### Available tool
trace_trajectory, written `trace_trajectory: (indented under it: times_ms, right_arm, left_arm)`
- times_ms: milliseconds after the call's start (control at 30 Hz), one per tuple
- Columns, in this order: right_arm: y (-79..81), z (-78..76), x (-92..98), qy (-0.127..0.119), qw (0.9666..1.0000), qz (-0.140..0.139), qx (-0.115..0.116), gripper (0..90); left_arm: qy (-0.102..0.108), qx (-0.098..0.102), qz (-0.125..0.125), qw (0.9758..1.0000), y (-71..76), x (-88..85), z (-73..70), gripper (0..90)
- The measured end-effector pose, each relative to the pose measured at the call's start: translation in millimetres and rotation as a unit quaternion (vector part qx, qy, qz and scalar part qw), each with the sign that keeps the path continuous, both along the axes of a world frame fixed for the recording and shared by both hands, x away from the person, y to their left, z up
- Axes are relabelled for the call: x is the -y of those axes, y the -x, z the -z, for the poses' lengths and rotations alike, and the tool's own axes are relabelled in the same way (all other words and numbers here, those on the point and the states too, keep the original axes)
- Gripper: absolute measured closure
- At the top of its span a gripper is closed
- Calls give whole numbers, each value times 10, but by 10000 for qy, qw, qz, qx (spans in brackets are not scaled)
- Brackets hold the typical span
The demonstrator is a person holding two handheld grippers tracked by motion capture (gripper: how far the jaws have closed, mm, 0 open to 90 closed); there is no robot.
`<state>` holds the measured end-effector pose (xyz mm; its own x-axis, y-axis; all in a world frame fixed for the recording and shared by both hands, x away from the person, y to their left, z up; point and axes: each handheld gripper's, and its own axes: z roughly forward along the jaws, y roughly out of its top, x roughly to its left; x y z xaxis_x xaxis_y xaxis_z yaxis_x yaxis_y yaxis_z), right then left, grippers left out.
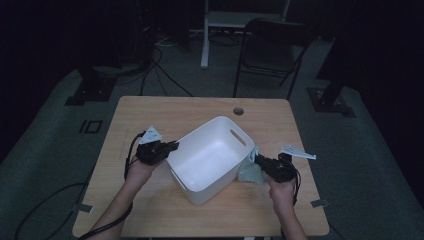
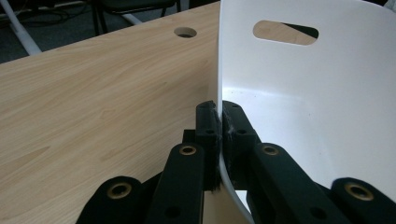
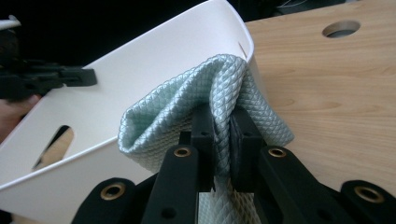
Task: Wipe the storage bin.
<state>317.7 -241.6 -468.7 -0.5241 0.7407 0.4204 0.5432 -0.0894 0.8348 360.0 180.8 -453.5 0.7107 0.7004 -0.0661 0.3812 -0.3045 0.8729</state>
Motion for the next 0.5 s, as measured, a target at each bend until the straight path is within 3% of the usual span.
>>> trace_trajectory:
  times_ms: [67,333,433,500]
  right_arm:
    - [-18,54,13,-72,10000,22,-58,825]
    - [-105,294,-18,104,9991,48,-414,825]
    - [-104,295,-22,69,9988,42,-474,826]
    - [-67,230,-25,-8,9992,-45,-393,826]
  left_arm:
    - [27,-3,-8,10000,2,-5,3,867]
    - [22,35,-84,10000,27,4,6,866]
    - [0,22,-106,9999,42,10,3,865]
    - [-18,3,-121,9999,57,17,-2,865]
